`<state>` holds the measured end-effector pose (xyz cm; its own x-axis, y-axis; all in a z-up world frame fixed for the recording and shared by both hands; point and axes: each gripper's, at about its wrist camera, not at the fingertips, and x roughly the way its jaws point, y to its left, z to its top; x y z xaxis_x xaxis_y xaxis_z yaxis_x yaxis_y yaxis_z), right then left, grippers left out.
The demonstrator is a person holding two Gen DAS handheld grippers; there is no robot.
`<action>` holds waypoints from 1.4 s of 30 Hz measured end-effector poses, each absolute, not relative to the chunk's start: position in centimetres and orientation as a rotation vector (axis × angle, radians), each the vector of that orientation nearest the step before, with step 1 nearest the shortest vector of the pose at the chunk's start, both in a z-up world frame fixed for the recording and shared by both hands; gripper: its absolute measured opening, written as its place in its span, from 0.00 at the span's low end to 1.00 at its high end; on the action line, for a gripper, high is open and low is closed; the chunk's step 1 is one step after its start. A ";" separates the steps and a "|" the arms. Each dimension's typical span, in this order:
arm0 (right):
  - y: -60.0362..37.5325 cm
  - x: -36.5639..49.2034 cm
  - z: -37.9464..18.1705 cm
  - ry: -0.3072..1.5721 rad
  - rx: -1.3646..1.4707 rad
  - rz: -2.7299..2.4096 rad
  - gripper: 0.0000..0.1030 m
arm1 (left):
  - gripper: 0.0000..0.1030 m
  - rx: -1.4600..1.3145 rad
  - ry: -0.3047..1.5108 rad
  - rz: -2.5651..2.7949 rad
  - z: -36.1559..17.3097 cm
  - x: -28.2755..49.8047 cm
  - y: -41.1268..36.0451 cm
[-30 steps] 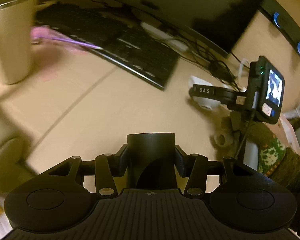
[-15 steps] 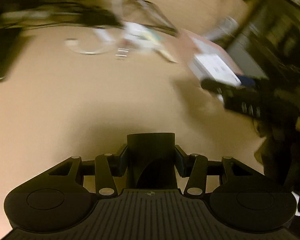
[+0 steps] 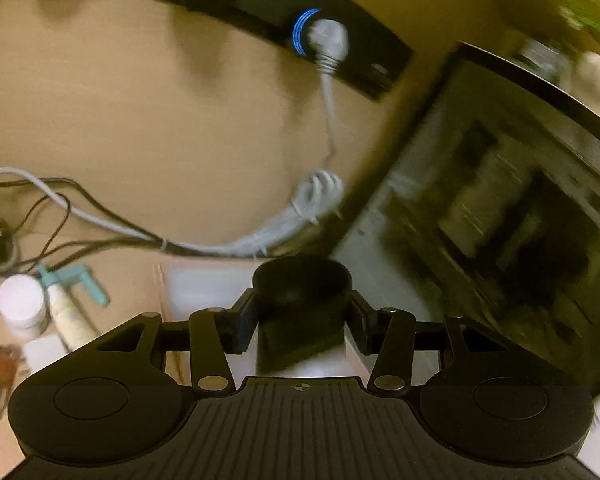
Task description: Organize rigid objects
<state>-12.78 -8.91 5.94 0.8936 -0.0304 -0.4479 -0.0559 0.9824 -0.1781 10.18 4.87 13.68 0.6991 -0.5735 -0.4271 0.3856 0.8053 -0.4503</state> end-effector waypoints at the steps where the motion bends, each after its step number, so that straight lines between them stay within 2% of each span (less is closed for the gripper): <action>1: -9.3 -13.0 5.8 0.472 -0.186 0.004 0.66 | 0.50 -0.341 0.579 -0.508 13.2 10.5 4.8; 10: -11.0 -10.4 4.8 0.539 -0.139 -0.009 0.66 | 0.52 -0.377 0.723 -0.465 6.1 8.1 9.4; 14: -11.0 -7.3 5.6 0.550 -0.100 0.014 0.66 | 0.51 -0.342 0.756 -0.487 5.2 8.8 8.7; 27: -11.3 -8.2 5.4 0.548 -0.084 0.026 0.66 | 0.49 -0.259 0.667 -0.592 10.7 12.4 2.8; 31: -12.6 -8.5 4.8 0.565 -0.074 -0.014 0.66 | 0.49 -0.191 0.647 -0.598 10.0 8.6 5.8; 34: -12.5 -7.6 5.9 0.522 -0.079 0.006 0.66 | 0.49 -0.240 0.643 -0.547 8.9 5.3 9.8; 39: -10.6 -1.4 10.8 0.338 -0.149 0.024 0.67 | 0.49 -0.358 0.663 -0.395 7.1 1.5 15.6; 40: -10.5 0.3 11.4 0.328 -0.149 0.030 0.72 | 0.49 -0.351 0.679 -0.366 6.7 0.8 16.3; 42: -9.8 3.4 12.2 0.366 -0.186 0.050 0.72 | 0.49 -0.320 0.714 -0.316 5.7 -0.5 17.4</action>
